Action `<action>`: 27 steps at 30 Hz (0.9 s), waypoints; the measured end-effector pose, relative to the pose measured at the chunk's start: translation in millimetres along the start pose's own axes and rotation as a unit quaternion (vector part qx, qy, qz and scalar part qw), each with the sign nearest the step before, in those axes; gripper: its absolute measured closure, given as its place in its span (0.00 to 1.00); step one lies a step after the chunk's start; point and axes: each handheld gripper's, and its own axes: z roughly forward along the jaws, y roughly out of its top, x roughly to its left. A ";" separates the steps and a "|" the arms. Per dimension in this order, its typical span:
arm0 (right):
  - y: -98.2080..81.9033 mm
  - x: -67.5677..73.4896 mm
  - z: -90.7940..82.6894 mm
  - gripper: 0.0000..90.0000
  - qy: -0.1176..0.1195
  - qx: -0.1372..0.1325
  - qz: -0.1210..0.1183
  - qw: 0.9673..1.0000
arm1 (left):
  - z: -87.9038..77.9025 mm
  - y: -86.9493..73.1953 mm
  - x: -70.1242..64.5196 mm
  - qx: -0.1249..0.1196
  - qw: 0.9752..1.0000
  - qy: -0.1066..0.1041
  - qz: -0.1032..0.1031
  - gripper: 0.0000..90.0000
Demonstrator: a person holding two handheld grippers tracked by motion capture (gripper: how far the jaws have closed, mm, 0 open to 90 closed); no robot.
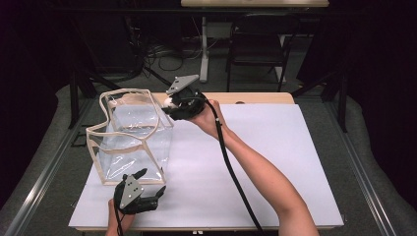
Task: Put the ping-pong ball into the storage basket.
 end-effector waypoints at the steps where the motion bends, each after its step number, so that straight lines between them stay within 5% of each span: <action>1: 0.7 0.2 0.3 0.57 0.000 -0.001 -0.002 1.000 | 0.0 0.0 0.0 0.000 1.000 0.000 0.000 0.18; 27: 16.9 10.4 10.4 0.57 0.008 -0.005 -0.011 1.000 | -0.6 -0.4 0.2 0.000 1.000 0.001 0.000 0.18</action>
